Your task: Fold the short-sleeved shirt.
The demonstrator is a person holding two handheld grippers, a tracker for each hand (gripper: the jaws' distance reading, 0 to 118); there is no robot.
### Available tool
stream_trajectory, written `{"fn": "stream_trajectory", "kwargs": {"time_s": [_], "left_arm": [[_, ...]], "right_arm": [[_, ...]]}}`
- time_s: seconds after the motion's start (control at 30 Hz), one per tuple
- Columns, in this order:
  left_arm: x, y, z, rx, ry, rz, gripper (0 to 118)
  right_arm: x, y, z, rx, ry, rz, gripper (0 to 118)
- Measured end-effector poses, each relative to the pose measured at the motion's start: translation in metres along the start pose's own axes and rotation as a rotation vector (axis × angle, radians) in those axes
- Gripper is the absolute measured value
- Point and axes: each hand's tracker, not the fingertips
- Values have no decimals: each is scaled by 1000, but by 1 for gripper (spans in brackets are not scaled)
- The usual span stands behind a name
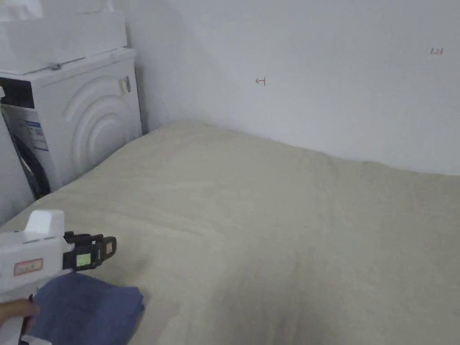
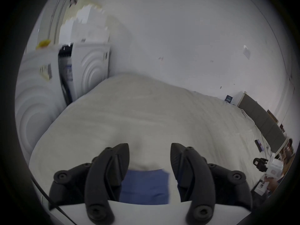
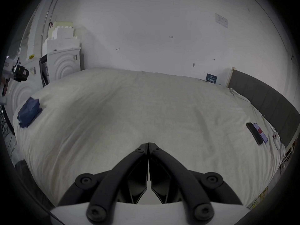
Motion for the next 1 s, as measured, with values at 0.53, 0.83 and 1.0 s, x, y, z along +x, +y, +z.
{"fn": "stream_trajectory", "kwargs": {"time_s": [0.53,0.83,1.0], "left_arm": [[263,-97,-21,201,28,-84,1],[288,-104,-22,228,21,-132,1],[288,-99,-16,236,28,-123,1]], "right_arm": [[86,39,2,149,-106,-118,1],[106,53,3,227,-101,-145,1],[108,56,7,255,-88,-145,1]]}}
